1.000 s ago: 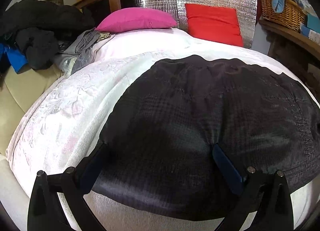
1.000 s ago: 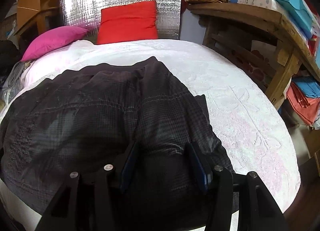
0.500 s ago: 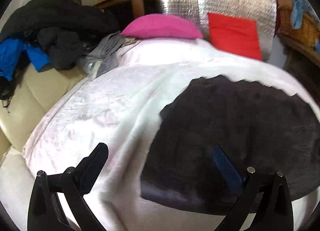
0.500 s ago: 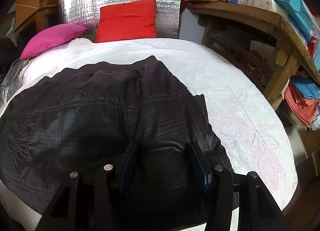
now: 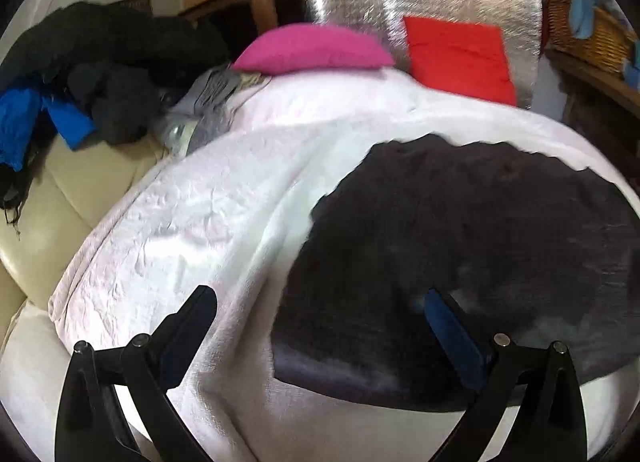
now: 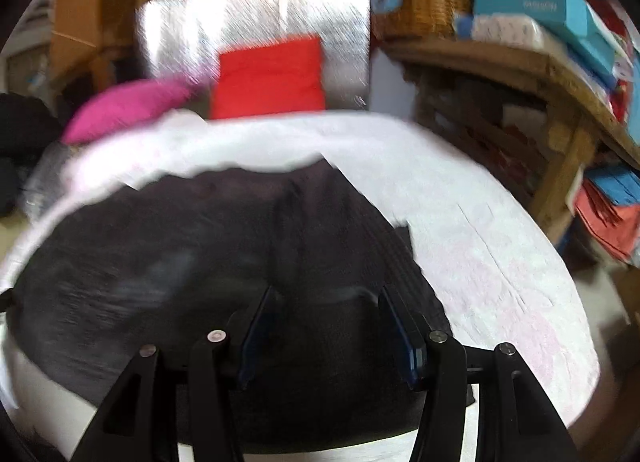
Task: Fold large clothes
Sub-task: 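Open both tools and lift them away from the folded jacket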
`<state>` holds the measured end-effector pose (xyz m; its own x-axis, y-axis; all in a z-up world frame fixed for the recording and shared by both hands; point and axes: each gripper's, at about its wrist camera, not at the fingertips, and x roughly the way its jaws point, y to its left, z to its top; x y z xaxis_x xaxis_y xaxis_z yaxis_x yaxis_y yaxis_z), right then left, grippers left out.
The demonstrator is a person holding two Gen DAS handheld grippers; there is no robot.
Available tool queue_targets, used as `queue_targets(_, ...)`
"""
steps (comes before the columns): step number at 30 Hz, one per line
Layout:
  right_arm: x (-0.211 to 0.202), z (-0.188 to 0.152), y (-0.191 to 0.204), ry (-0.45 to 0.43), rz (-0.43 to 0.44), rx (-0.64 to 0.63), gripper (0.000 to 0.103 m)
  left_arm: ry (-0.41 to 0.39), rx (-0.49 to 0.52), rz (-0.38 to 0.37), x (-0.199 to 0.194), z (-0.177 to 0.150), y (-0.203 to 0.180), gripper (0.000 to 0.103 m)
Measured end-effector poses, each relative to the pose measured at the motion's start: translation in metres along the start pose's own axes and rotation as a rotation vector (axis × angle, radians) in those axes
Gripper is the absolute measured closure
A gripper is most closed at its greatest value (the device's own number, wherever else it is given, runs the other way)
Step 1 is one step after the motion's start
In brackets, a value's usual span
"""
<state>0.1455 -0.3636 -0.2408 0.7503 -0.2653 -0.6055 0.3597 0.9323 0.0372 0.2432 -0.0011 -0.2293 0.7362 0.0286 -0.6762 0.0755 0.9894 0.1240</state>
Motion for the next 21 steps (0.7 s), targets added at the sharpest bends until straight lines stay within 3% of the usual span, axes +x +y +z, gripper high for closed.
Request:
queue_targets(3, -0.013, -0.002, 0.016, -0.038, 0.105, -0.030, 0.045, -0.023, 0.043, -0.023, -0.004, 0.000, -0.013, 0.000)
queue_targets(6, -0.008, -0.011, 0.041, 0.007, 0.182, -0.094, 0.045, -0.025, 0.094, -0.042, -0.002, -0.006, -0.030, 0.000)
queue_targets(10, 0.011, -0.026, 0.063, 0.097, 0.176, -0.159, 0.045, 0.012, 0.125, -0.047, 0.013, -0.016, -0.044, 0.000)
queue_targets(14, 0.014, -0.029, 0.067, 0.108, 0.149, -0.197, 0.045, 0.037, 0.106, -0.060, 0.012, -0.016, -0.043, 0.000)
queue_targets(21, -0.025, -0.023, 0.051, 0.038, 0.188, -0.103, 0.045, -0.070, 0.122, -0.066, -0.037, -0.006, -0.042, 0.000)
